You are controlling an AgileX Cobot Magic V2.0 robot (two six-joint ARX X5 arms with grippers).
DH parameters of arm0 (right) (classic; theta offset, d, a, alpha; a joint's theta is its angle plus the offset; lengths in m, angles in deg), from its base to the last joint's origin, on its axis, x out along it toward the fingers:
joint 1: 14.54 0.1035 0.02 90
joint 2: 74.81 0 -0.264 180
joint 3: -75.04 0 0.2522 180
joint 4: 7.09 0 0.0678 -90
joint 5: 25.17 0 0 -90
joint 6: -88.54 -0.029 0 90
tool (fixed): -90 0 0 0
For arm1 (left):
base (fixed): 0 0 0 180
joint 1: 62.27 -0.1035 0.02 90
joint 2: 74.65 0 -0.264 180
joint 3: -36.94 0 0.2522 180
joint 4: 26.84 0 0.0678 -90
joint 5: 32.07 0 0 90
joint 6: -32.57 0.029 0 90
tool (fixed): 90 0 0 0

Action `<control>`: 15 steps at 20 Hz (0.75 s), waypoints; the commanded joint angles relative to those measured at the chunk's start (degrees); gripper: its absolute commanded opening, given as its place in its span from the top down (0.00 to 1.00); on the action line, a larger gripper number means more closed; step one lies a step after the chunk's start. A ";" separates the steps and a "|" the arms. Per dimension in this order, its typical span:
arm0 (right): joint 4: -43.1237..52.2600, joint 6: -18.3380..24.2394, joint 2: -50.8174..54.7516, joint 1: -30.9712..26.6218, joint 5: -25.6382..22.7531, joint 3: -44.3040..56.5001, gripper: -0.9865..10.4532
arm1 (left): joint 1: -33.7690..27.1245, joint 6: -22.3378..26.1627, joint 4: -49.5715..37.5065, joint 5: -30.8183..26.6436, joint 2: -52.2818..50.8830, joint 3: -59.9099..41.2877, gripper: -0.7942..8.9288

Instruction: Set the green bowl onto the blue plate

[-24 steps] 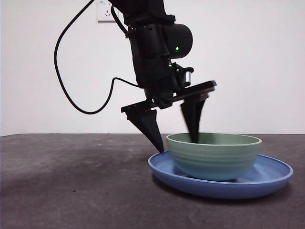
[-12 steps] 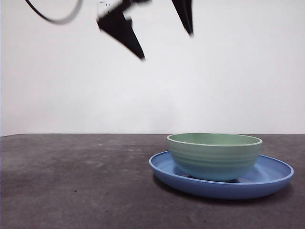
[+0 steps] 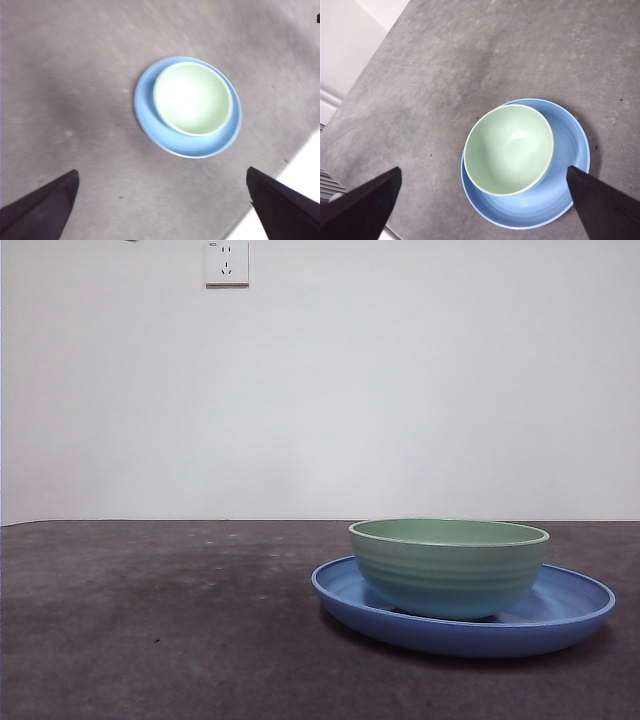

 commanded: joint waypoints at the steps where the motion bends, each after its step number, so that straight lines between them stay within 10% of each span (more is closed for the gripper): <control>1: 0.39 0.46 -0.28 0.24 0.17 -0.94 0.41 | -1.99 0.70 -4.35 0.04 -9.66 -9.25 0.33; 8: 1.46 0.44 -0.31 0.24 0.17 -0.94 0.41 | -6.19 0.70 -7.17 0.04 -35.82 -30.08 0.34; 15: 1.18 0.42 -0.28 0.24 0.20 -0.94 0.41 | -6.19 0.70 -4.66 0.04 -38.10 -30.84 0.34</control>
